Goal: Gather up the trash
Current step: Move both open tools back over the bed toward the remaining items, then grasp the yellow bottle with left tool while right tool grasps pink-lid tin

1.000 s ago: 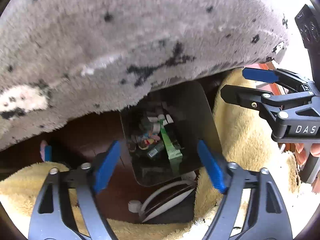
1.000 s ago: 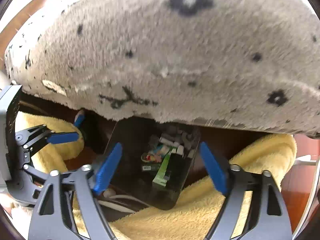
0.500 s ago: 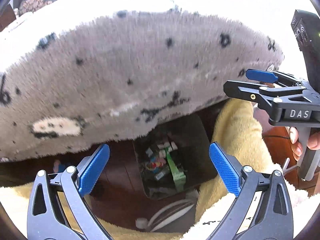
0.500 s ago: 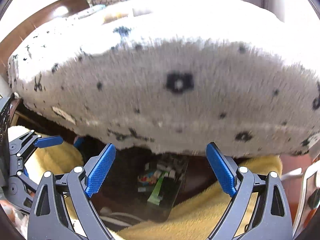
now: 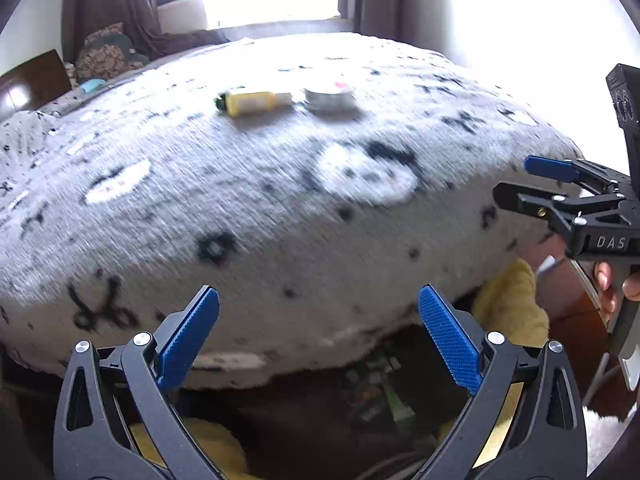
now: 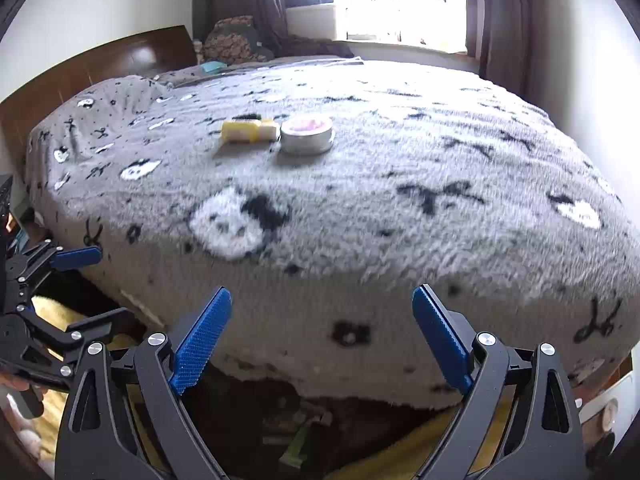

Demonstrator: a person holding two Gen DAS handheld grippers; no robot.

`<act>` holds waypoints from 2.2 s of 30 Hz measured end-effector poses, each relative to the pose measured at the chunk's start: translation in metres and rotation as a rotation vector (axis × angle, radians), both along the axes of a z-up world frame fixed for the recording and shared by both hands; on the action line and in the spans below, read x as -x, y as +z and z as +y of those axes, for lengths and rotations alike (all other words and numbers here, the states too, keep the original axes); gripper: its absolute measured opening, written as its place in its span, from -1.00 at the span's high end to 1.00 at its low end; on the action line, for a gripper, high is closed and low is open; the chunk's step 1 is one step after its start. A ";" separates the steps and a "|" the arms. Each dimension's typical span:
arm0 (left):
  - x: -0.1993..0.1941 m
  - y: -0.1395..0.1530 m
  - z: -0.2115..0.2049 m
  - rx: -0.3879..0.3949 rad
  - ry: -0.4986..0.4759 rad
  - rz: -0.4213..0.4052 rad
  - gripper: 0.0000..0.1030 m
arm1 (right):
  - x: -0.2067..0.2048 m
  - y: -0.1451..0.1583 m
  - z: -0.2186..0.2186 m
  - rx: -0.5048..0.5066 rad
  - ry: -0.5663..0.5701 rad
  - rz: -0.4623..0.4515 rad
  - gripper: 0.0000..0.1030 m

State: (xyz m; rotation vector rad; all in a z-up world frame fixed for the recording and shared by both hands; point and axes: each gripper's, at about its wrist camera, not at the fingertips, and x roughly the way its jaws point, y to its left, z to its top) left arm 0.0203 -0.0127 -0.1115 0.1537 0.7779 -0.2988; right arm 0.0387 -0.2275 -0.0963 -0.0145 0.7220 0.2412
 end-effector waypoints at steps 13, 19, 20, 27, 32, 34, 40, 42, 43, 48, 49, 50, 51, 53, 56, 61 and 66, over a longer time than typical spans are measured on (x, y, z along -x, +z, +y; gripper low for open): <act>-0.071 0.019 0.023 -0.003 0.057 -0.017 -0.84 | -0.095 0.019 0.020 -0.036 0.001 -0.028 -0.79; -0.097 0.017 0.032 -0.006 0.073 0.010 -0.84 | -0.152 0.003 0.036 -0.049 -0.009 0.002 -0.78; -0.100 0.017 0.034 -0.005 0.075 0.013 -0.84 | -0.161 0.001 0.041 -0.047 -0.006 0.013 -0.78; -0.128 0.017 0.040 0.002 0.089 0.025 -0.84 | -0.204 -0.010 0.065 -0.015 0.009 0.070 -0.76; -0.144 0.017 0.038 0.005 0.094 0.028 -0.84 | -0.224 -0.016 0.066 -0.013 0.010 0.117 -0.38; -0.151 0.017 0.037 0.016 0.096 0.033 -0.84 | -0.226 -0.015 0.065 -0.019 0.017 0.117 -0.38; -0.180 0.018 0.024 0.030 0.099 0.049 -0.84 | -0.203 -0.005 0.049 -0.004 0.011 0.063 -0.37; -0.191 0.018 0.017 0.034 0.106 0.052 -0.84 | -0.196 -0.003 0.038 -0.010 -0.002 0.051 -0.37; -0.197 0.018 0.014 0.037 0.109 0.054 -0.84 | -0.188 -0.003 0.029 -0.022 -0.011 0.045 -0.37; -0.226 0.018 -0.006 0.073 0.109 0.066 -0.84 | -0.165 -0.008 -0.005 -0.077 -0.029 0.041 -0.37; -0.233 0.017 -0.010 0.074 0.114 0.072 -0.84 | -0.159 -0.007 -0.011 -0.077 -0.034 0.035 -0.37; -0.239 0.015 -0.013 0.071 0.121 0.076 -0.84 | -0.154 -0.007 -0.017 -0.080 -0.039 0.029 -0.37; -0.246 0.012 -0.017 0.065 0.132 0.083 -0.84 | -0.149 -0.006 -0.021 -0.082 -0.039 0.025 -0.37; -0.256 0.007 -0.022 0.056 0.147 0.097 -0.84 | -0.141 -0.003 -0.028 -0.087 -0.040 0.014 -0.37; -0.267 -0.001 -0.027 0.036 0.158 0.114 -0.82 | -0.132 0.002 -0.034 -0.087 -0.036 0.004 -0.37; -0.274 -0.003 -0.024 0.033 0.168 0.116 -0.58 | -0.124 0.004 -0.041 -0.094 -0.032 -0.007 -0.37; -0.270 -0.001 -0.020 0.039 0.163 0.115 -0.56 | -0.117 0.003 -0.042 -0.107 -0.028 -0.004 -0.37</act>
